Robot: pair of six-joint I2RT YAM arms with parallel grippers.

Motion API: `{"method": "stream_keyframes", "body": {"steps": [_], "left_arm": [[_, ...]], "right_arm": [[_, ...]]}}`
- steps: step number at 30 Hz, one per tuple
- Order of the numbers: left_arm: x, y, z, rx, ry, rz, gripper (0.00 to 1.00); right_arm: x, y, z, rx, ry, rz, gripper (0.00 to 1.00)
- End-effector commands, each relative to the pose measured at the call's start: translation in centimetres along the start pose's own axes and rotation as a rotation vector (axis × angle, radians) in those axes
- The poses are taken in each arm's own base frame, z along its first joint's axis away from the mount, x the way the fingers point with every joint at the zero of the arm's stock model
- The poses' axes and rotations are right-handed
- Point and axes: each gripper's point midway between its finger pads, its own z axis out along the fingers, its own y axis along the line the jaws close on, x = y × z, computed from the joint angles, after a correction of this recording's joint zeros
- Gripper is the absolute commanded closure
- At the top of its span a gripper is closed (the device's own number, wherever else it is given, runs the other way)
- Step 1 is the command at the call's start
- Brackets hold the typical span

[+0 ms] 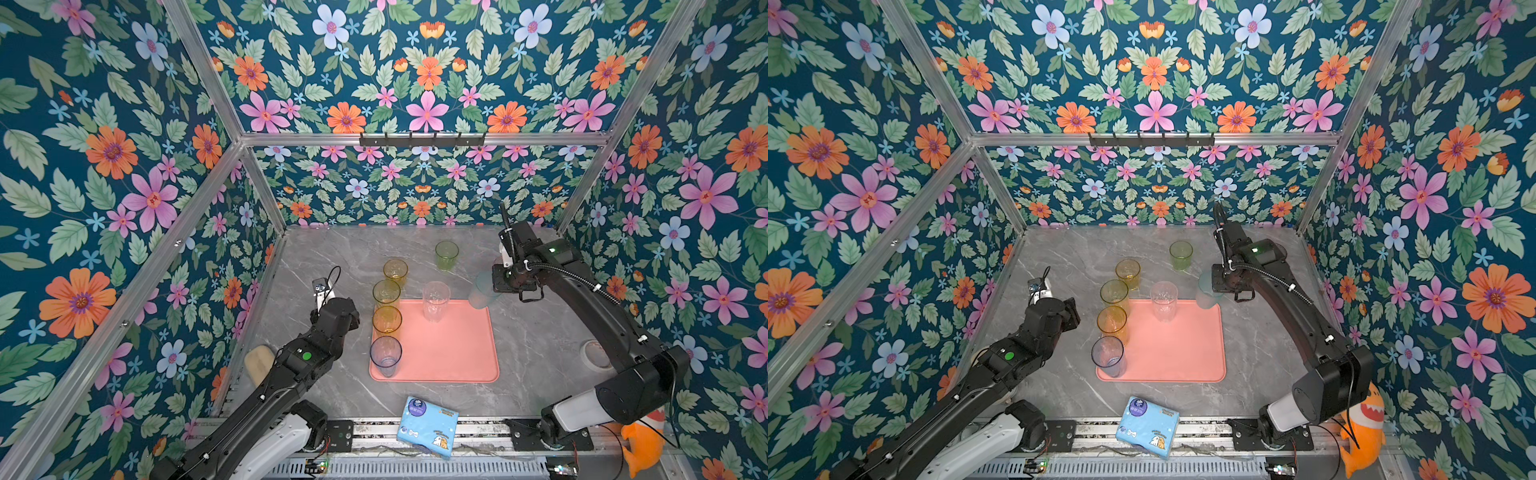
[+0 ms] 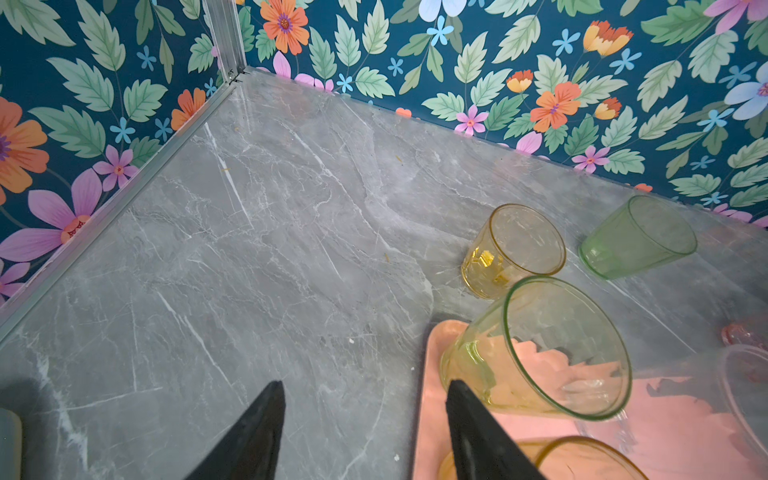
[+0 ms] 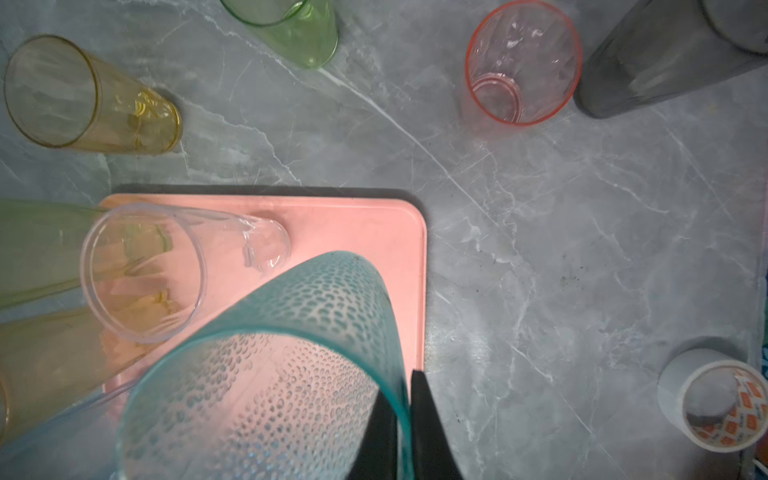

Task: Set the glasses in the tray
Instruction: 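Carry the teal cup over the tray and lower it beside the clear cup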

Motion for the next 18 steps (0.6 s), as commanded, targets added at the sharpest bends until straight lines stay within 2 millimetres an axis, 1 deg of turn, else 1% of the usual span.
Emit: {"method": "stream_keyframes", "body": {"steps": [1,4,8,12,15,18], "left_arm": [[-0.5,-0.1,0.0,-0.005,-0.015,-0.006,0.35],[-0.5,-0.3,0.2,-0.001,-0.012,-0.003,0.35],[-0.4,-0.6,0.4,0.005,-0.005,-0.001,0.36],[-0.3,-0.8,0.5,0.015,-0.006,-0.006,0.36],[-0.2,-0.9,0.6,0.019,-0.001,-0.007,0.36],[-0.3,-0.9,0.5,0.024,-0.001,-0.012,0.35]], "right_arm": [[0.5,0.5,0.8,-0.007,0.006,0.015,1.0],[1.6,0.9,1.8,0.002,0.042,0.005,1.0],[3.1,1.8,2.7,0.001,0.071,-0.027,1.0],[4.3,3.2,3.8,-0.01,0.105,-0.091,1.0],[5.0,4.0,4.3,-0.003,0.132,-0.122,1.0],[5.8,5.3,4.7,-0.015,0.133,-0.175,1.0]]}}
